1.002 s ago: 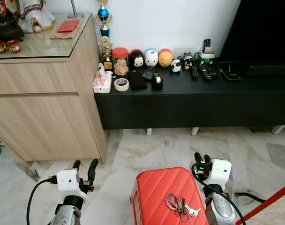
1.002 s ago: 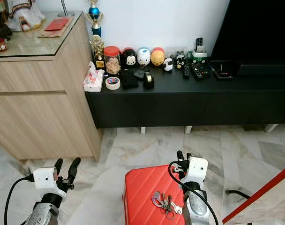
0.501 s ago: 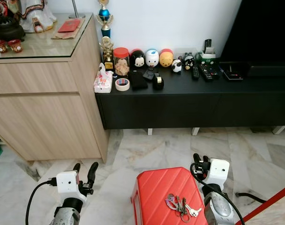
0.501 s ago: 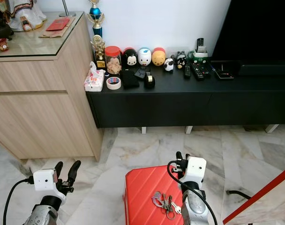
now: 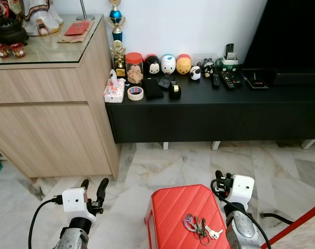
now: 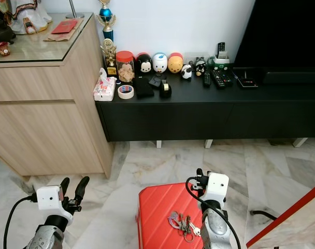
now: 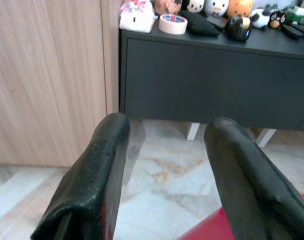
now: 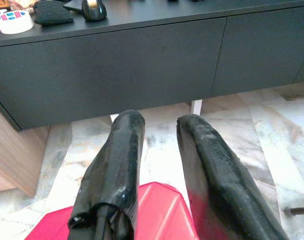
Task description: Hang keys on a hook
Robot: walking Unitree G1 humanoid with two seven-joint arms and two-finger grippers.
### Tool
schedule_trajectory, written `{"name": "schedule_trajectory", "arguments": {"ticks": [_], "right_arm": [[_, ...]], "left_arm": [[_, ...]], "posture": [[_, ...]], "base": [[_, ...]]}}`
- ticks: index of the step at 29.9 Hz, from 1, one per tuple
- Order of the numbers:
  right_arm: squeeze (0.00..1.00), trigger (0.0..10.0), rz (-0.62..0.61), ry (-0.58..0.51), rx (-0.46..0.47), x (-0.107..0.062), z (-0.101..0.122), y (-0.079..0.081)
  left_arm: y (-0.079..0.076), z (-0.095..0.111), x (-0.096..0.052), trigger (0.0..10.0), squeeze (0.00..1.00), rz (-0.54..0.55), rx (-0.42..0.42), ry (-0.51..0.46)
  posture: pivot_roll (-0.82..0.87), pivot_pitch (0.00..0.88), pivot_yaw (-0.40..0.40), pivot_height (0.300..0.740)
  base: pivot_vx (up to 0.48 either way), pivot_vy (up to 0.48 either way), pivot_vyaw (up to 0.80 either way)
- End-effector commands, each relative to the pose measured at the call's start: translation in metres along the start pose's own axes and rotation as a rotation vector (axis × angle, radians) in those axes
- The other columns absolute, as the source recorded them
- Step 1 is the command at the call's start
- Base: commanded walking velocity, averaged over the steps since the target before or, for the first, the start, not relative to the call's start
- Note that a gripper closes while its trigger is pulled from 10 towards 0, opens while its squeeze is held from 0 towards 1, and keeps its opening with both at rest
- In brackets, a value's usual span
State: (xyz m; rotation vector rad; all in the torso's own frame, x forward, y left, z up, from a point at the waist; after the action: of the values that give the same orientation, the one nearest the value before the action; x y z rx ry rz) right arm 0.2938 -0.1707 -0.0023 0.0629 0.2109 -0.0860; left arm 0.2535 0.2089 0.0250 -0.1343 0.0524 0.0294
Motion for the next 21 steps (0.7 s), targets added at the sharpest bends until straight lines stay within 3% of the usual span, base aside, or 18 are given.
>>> {"name": "schedule_trajectory", "arguments": {"ticks": [1, 21], "right_arm": [[0.0, 10.0, 0.007, -0.006, -0.005, 0.0004, 0.0015, 0.001], [0.0, 10.0, 0.016, 0.008, 0.006, 0.0035, 0.0011, 0.0048]], "left_arm": [[-0.0016, -0.0028, -0.0016, 10.0, 0.0, -0.001, 0.001, 0.017], [-0.0016, -0.0047, -0.0011, 10.0, 0.0, 0.005, 0.005, 0.033]], "posture": [[0.08, 0.034, -0.023, 0.653], [0.08, 0.053, -0.023, 0.653]], "base": [[0.0, 0.0, 0.0], [0.0, 0.0, 0.0]]}}
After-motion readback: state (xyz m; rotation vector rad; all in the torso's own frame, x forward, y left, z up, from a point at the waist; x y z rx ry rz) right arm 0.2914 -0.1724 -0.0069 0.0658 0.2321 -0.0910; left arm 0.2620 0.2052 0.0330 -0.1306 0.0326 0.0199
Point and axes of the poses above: a point about 5 cm out from each wrist's last joint towards the gripper, its own x axis pointing out of the wrist towards the gripper, its own z axis along the axis of the wrist's last joint, y = z × x, the point moved 3 cm from there along x, pointing out of the wrist towards the gripper, and after that the axes turned 3 degrees about -x, right-handed, at the moved point
